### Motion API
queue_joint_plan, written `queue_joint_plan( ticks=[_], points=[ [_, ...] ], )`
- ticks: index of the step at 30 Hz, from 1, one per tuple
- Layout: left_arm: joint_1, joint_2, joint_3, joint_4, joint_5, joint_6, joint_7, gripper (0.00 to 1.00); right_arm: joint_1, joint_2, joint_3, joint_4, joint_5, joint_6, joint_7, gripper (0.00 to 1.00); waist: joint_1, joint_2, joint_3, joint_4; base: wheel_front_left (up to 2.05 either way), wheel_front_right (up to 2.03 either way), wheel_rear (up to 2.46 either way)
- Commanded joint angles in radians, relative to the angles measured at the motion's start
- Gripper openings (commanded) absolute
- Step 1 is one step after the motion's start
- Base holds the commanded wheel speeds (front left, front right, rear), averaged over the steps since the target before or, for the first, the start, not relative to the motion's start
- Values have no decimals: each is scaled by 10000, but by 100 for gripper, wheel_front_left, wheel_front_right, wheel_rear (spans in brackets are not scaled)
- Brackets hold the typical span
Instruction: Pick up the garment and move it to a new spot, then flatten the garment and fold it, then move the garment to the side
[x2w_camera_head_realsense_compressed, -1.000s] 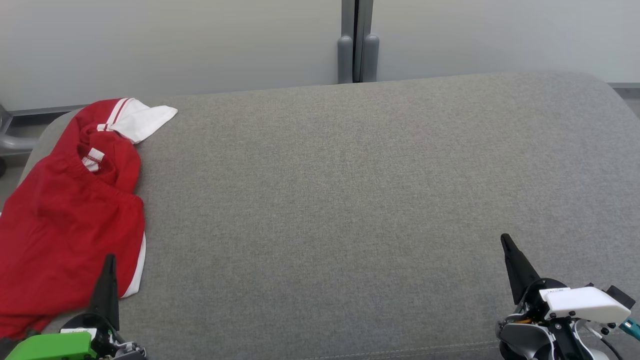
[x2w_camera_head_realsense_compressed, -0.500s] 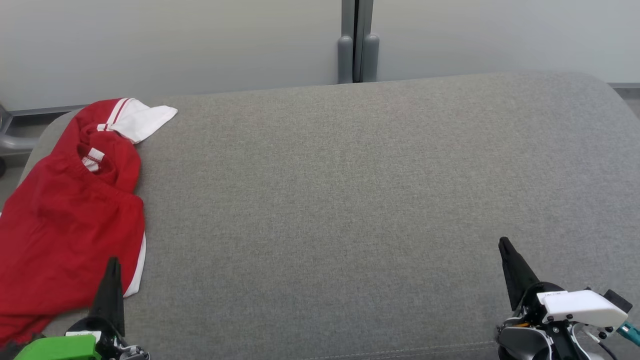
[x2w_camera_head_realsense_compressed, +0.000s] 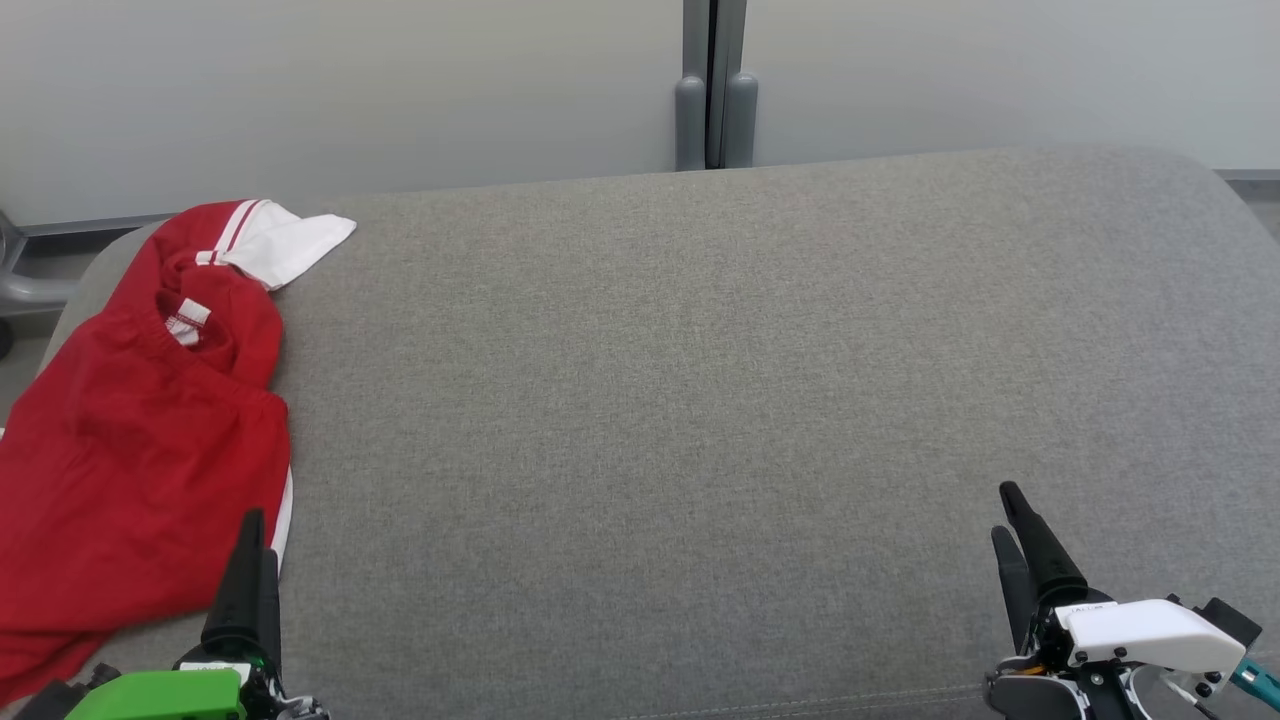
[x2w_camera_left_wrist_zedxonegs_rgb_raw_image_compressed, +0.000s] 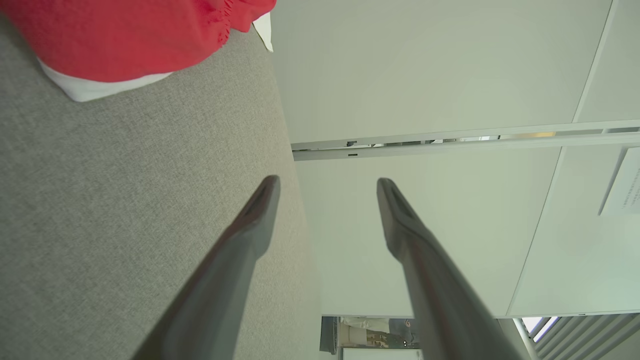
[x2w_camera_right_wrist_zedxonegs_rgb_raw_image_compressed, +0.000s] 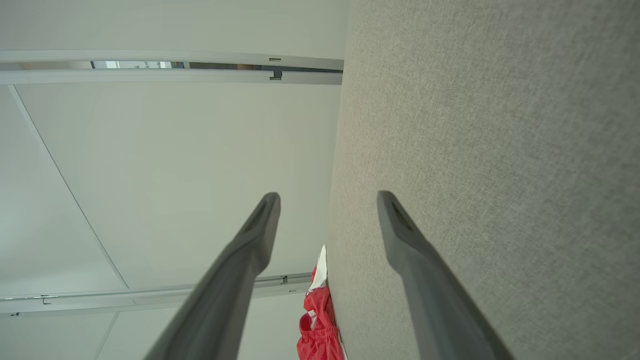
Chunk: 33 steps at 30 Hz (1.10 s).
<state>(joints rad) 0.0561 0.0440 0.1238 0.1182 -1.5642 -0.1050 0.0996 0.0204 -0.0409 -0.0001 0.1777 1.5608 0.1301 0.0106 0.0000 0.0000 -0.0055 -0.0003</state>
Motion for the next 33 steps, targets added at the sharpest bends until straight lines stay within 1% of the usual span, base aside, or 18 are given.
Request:
queue_joint_plan(
  ticks=[1, 2, 3, 11, 20, 27, 33],
  points=[
    [-69, 56, -93, -242, 337, 61, -129, 100, -146, -31, -2, -170, -339, 3, -120, 100, 0, 0, -8, 0, 0, 0, 0],
    [-76, 57, -187, -280, 681, 114, -233, 100, -163, -33, -5, -201, -661, 3, -198, 100, 0, 0, -21, -1, 0, 0, 0],
    [-76, 57, -187, -280, 681, 114, -233, 100, -163, -33, -5, -201, -661, 3, -198, 100, 0, 0, -21, -1, 0, 0, 0],
    [-109, 61, -490, -418, 2249, 298, -625, 100, -182, -42, 22, -484, -2232, 4, -493, 100, 0, 0, -74, -2, 0, 0, 0],
    [-74, 76, -720, -573, 4100, 466, -1025, 100, -154, -52, 273, -742, -4408, 4, -791, 100, 0, 0, -134, -3, 0, 0, 0],
    [26, 193, -974, -646, 5678, 576, -1312, 100, -117, -60, 452, -878, -5936, 4, -1007, 100, 0, 0, -178, -7, 0, 0, 0],
    [94, 287, -1155, -563, 6777, 683, -1540, 100, -113, -64, 596, -864, -7064, 5, -1180, 100, 0, 0, -219, -14, 0, 0, 0]
  ],
)
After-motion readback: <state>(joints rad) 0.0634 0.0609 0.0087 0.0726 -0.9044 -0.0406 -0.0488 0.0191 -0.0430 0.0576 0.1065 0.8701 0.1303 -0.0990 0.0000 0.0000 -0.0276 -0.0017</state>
